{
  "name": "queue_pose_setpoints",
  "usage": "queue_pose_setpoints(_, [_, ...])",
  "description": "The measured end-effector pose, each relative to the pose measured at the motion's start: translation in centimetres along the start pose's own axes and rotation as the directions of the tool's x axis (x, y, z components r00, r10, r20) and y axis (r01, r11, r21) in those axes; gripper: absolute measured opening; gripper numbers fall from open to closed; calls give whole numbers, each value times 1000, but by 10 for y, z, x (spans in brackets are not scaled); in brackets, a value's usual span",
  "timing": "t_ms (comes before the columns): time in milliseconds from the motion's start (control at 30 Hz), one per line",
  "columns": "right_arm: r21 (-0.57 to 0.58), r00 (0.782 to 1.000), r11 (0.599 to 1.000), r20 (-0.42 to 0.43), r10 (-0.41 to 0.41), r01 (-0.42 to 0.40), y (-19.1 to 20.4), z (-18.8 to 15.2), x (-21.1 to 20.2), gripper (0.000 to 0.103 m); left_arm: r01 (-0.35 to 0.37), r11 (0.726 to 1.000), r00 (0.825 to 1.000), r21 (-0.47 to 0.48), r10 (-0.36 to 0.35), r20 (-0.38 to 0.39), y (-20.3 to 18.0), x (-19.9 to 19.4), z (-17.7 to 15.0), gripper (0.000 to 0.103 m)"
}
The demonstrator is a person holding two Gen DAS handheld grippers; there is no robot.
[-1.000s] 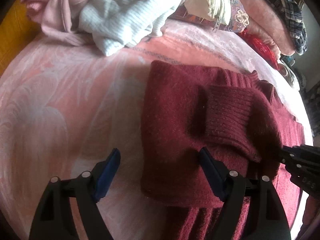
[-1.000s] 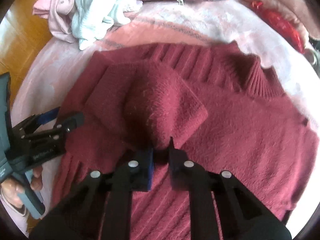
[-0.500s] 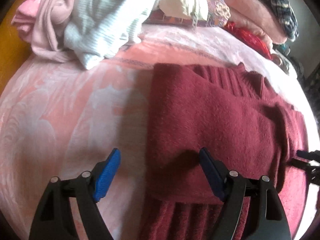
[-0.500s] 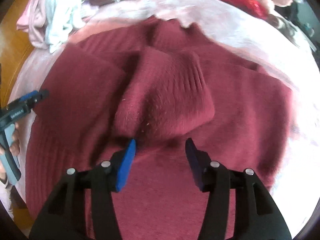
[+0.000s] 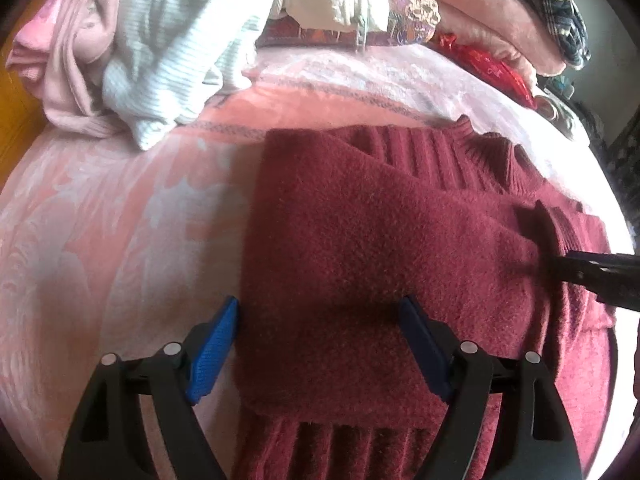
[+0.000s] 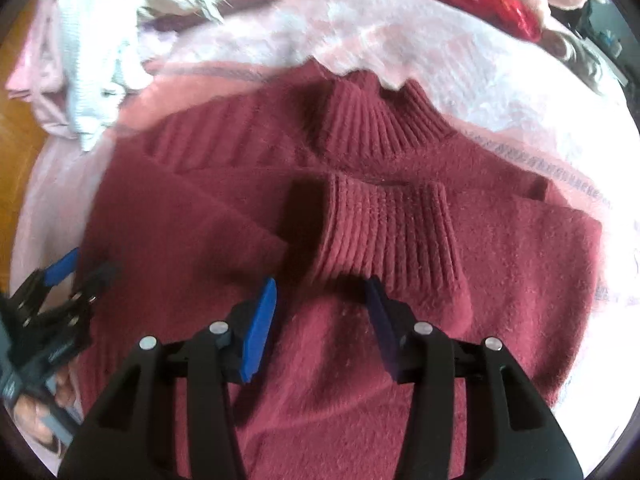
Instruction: Fold small clothes
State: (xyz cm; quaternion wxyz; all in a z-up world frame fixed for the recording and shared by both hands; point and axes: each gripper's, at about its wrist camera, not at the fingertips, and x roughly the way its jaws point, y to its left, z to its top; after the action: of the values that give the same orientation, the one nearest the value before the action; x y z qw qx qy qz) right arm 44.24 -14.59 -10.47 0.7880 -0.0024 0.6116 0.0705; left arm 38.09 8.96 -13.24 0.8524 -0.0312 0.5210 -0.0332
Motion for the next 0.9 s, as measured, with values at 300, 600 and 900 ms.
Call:
queue_pose_setpoints(300, [55,988,990,92,124,-129,-54,-46,-47,7,9,1000,1000,-6,-9,-2,3,2,-5,83])
queue_pose_setpoints(600, [172,975,959,56,217,-223,-148,-153,-56,46,-11,1000,1000,15,11,-5,0,0,-13,83])
queue_pose_setpoints(900, [206,964,943,115,241,-260,-172,-124,-42,54,-61,998,998,5,60,23,-1,-3,-12,83])
